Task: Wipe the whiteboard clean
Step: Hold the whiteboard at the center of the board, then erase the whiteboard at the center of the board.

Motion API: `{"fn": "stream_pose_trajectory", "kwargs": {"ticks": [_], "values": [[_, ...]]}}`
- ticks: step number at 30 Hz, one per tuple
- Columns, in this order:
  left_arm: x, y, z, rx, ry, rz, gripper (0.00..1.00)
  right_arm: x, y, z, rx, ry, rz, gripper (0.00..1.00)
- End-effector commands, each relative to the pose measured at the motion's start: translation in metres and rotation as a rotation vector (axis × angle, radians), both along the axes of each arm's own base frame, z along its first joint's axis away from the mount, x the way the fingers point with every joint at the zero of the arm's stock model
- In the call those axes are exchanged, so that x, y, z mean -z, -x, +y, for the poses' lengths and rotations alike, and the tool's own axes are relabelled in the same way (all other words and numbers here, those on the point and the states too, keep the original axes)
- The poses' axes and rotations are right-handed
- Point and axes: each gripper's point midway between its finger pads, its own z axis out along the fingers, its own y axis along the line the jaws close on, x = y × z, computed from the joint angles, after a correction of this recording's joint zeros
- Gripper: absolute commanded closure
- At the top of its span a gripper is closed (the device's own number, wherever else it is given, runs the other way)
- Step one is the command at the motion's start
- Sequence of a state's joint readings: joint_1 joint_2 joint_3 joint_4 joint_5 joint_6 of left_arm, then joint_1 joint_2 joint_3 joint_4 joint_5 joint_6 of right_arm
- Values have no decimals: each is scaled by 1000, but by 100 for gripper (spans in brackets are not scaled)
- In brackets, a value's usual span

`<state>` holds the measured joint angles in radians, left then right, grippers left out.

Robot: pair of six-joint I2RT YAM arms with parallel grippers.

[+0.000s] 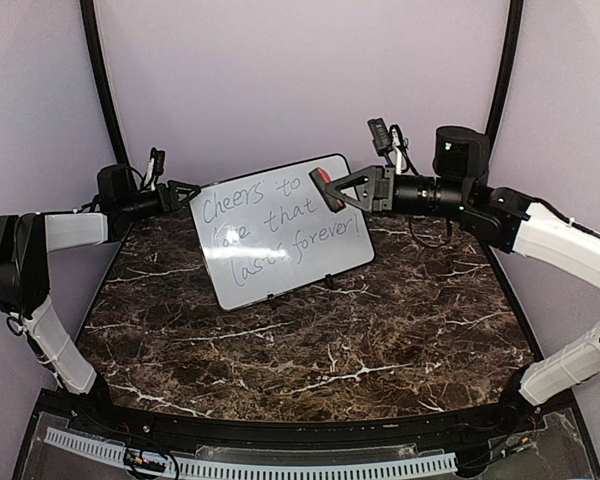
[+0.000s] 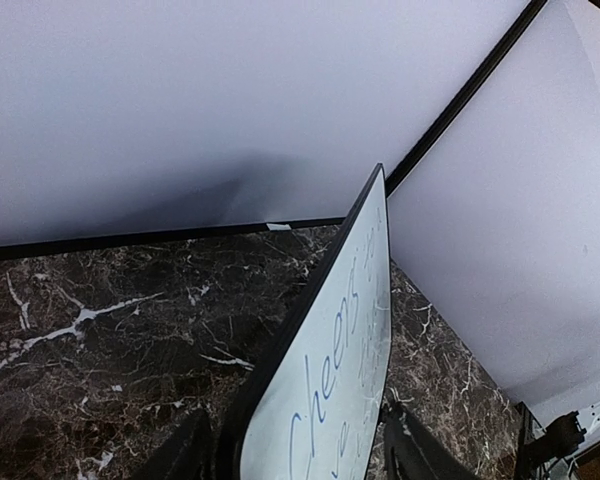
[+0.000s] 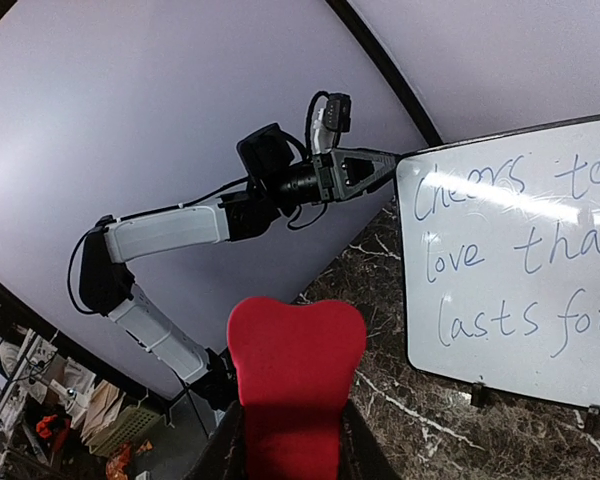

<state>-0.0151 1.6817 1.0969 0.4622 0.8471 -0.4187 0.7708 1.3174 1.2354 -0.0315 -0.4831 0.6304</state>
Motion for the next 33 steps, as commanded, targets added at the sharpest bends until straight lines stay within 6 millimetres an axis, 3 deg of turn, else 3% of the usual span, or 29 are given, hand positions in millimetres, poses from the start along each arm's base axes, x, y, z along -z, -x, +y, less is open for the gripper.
{"fn": "stream_pose_trajectory", "kwargs": {"ticks": [1,6,12,17,23,28,33], "values": [[-8,-1,3,-9,-12,-26,43,-29,11,5,-36,-51,-40,84],[-13,1,3,-10,-12,-37,43,-37,13,4,-32,-59,-73,82],[-15,3,3,-7,-8,-44,43,-28,9,8,-32,-31,-61,82],[-16,4,3,-5,-9,-45,42,-39,17,5,-42,-80,-86,82],[-16,4,2,-1,-4,-47,42,0,2,14,-14,19,-41,82],[-10,3,0,8,-1,-34,42,38,-15,6,79,166,-53,83],[1,0,-1,19,-2,-13,42,53,-30,5,126,253,-88,85]]}}
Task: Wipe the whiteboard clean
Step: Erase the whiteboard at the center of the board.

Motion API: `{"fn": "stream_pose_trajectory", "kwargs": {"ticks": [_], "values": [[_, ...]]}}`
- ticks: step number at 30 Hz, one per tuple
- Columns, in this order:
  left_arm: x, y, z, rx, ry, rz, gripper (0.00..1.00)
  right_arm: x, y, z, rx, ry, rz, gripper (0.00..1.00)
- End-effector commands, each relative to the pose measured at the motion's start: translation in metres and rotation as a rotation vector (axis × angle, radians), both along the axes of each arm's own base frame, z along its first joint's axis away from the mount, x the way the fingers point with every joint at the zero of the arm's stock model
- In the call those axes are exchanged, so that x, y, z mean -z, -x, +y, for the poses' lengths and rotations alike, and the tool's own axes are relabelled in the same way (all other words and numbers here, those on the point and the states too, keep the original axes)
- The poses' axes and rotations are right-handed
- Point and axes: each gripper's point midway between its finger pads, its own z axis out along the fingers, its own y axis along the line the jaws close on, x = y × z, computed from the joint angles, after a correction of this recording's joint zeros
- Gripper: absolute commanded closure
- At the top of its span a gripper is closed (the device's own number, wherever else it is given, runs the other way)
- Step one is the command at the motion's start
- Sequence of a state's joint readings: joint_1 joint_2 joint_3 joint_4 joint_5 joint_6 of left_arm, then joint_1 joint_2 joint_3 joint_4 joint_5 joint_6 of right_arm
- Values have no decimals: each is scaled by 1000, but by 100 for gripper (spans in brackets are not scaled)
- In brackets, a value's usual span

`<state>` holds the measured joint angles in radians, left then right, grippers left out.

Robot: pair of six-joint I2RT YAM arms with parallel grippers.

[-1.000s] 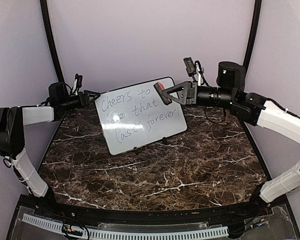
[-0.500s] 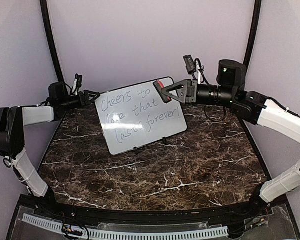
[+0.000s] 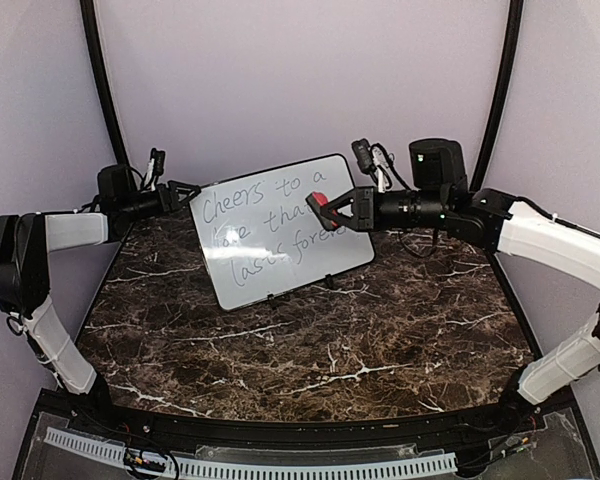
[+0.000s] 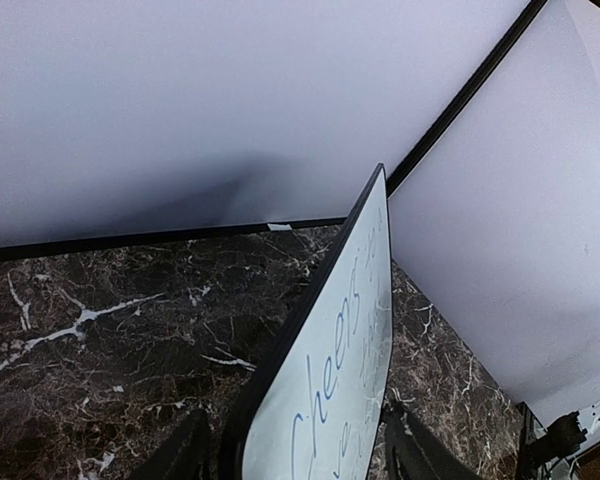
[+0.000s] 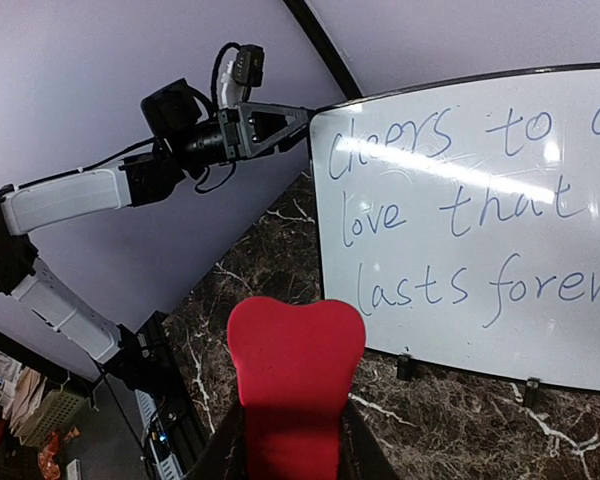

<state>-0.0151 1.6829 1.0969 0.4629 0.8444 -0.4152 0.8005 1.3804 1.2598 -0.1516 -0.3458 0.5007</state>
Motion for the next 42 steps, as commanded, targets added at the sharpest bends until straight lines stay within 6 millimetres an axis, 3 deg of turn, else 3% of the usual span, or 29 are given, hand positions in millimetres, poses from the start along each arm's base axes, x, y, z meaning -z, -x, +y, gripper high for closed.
{"fn": "stream_pose_trajectory", "kwargs": {"ticks": [1,4,11,14,23,26,37,42], "values": [[1,0,-1,20,-3,-7,42,11,-14,0,43,85,-61,86],[0,1,-1,20,-9,-17,43,13,-16,3,45,70,-59,87],[-2,2,-3,33,1,-27,59,35,-7,6,16,62,-2,88],[-5,3,-5,54,18,-33,63,35,-4,4,19,71,-1,88],[-17,-12,-10,102,5,-49,53,28,-1,3,28,64,-14,89],[-8,-16,-10,108,-15,-27,52,29,1,5,28,66,-14,89],[0,-22,-17,183,0,4,53,33,2,4,35,77,-8,89],[-4,-21,-19,200,20,-9,61,38,4,6,27,79,-1,89]]}}
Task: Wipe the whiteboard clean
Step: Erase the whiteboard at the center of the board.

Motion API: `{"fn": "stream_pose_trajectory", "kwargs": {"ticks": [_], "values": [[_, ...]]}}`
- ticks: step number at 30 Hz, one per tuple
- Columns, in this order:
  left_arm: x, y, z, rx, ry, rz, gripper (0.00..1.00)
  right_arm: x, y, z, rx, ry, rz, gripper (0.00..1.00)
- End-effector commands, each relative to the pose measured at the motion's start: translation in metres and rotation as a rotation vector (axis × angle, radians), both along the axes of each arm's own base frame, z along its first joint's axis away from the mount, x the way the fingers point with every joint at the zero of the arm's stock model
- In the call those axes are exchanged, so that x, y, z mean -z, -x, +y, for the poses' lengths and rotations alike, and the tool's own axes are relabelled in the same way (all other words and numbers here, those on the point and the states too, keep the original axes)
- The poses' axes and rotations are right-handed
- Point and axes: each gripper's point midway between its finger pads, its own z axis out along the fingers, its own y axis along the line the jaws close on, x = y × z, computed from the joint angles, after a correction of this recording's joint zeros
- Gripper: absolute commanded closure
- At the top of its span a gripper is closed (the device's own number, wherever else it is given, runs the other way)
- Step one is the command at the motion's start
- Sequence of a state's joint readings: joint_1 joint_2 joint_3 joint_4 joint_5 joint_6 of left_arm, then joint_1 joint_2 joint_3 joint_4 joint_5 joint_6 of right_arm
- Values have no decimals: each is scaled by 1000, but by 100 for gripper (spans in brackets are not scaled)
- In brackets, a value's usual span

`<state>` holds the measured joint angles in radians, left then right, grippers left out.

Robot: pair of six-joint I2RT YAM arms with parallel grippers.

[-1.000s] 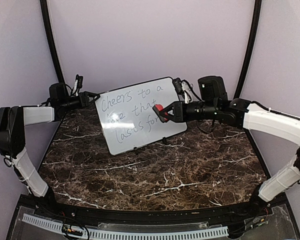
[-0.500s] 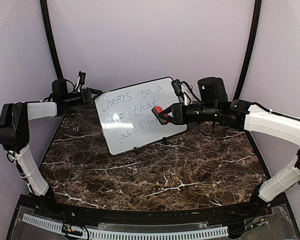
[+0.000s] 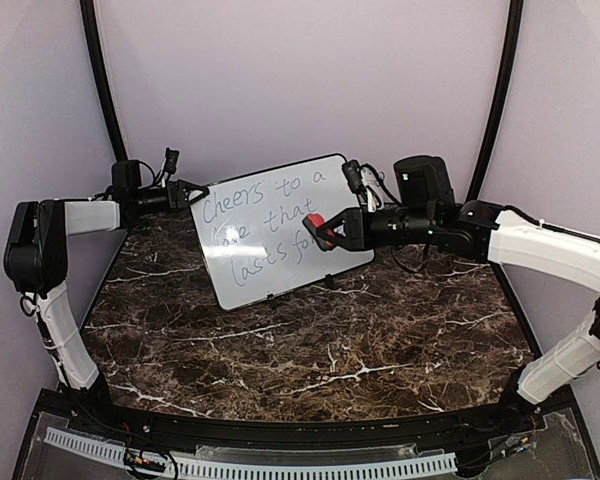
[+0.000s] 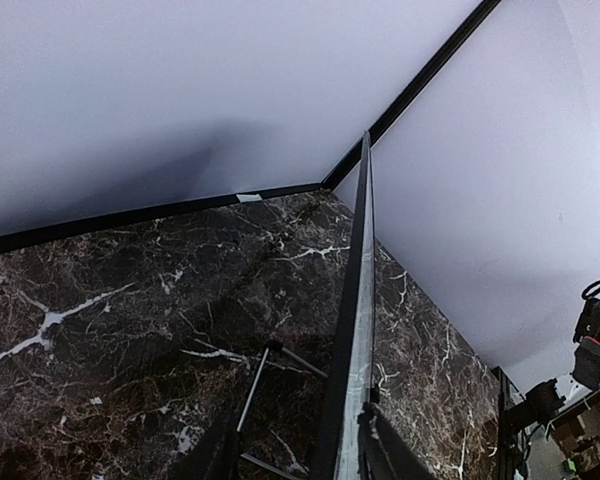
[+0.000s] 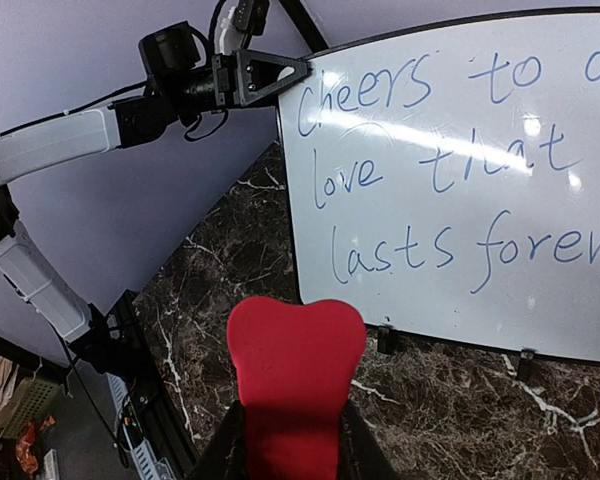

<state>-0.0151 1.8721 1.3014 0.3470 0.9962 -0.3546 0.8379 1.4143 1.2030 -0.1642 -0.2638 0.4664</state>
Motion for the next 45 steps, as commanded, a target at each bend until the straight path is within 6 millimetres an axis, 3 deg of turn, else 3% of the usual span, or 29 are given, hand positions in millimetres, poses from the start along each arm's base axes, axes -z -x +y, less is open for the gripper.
{"fn": "stream_pose_trajectory", "kwargs": {"ticks": [1,14,23,30,38,45], "values": [[-22,4,-3,46,24,-59,62,-8,5,1,-2,-28,-20,89],[-27,7,-7,85,56,-63,64,-13,8,0,2,-32,-10,89],[-23,4,-7,79,59,-54,83,-42,18,0,-25,-95,-7,88],[-21,6,-11,87,63,-44,100,-89,33,1,-74,-201,13,88],[-26,18,-26,76,43,-42,100,-158,61,6,-190,-357,20,87],[-35,32,-26,15,29,-55,100,-194,85,1,-276,-483,12,85]]}}
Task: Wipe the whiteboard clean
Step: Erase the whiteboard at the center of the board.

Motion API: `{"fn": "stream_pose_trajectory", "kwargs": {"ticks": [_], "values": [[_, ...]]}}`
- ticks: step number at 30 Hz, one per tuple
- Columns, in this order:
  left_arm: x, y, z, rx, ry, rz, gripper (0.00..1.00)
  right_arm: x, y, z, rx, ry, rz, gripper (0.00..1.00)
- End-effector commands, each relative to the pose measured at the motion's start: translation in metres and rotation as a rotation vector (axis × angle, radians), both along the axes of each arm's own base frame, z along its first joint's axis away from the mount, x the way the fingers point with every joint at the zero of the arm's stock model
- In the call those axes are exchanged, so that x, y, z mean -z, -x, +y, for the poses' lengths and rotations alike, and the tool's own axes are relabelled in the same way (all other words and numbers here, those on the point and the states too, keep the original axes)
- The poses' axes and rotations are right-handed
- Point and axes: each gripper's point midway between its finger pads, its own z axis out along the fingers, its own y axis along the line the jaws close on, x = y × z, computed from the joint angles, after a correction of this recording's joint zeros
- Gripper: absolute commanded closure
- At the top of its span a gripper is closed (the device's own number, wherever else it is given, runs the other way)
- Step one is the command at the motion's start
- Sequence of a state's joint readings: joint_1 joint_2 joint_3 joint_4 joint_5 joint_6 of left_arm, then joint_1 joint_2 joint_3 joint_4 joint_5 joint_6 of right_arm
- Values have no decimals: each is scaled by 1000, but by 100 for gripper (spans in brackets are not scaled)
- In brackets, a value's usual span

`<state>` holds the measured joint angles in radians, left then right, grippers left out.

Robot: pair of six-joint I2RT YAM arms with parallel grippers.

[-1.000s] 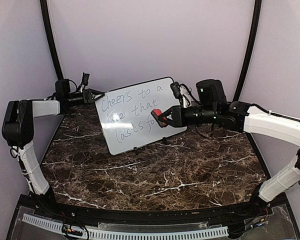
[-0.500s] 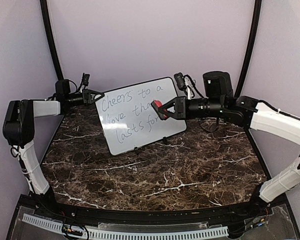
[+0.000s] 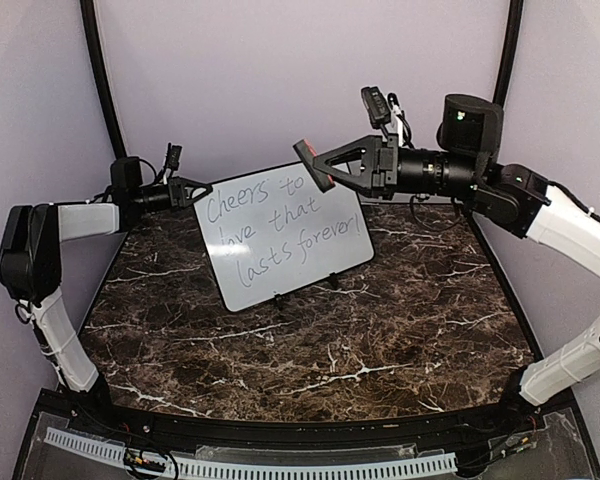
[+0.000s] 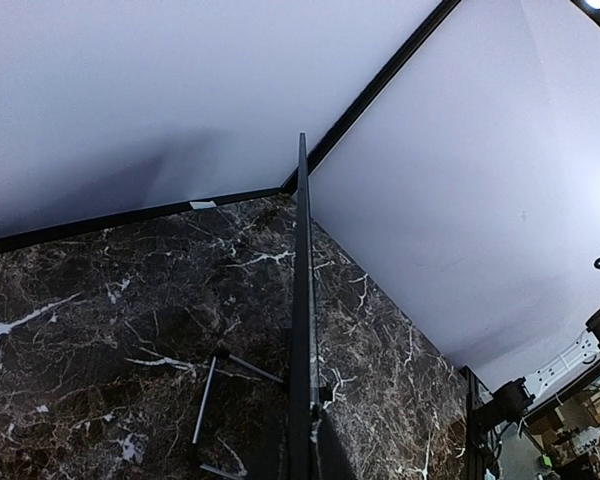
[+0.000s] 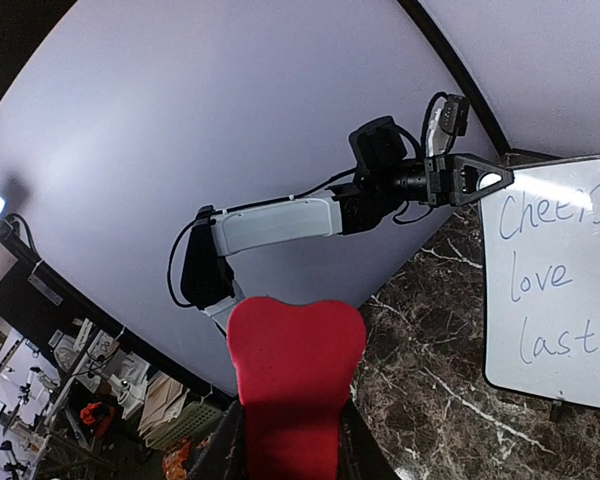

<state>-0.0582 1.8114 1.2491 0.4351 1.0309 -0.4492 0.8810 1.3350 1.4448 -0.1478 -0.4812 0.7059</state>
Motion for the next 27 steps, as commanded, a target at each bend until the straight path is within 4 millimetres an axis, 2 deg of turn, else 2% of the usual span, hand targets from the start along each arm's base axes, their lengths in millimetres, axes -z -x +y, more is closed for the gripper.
{"fn": "stream_pose_trajectory", "kwargs": {"ticks": [1,5,8,16,22,24,27], "values": [[-16,11,-2,-62,-27,-42,100,-43,22,-10,-61,-136,-36,84],[-23,16,-2,-90,-24,-39,100,-48,22,-10,-57,-141,-43,84],[-22,21,-4,-108,-44,-37,100,-38,22,-7,-80,-138,-12,83],[-36,39,-11,-131,-59,-66,100,-36,26,-1,-120,-177,9,84],[-46,55,-15,-139,-53,-82,100,-36,40,17,-160,-147,-15,84],[-47,61,-19,-138,-53,-85,100,-24,36,19,-134,-118,-21,84],[-39,69,-23,-139,-58,-69,100,5,23,24,-86,-7,-54,84]]}}
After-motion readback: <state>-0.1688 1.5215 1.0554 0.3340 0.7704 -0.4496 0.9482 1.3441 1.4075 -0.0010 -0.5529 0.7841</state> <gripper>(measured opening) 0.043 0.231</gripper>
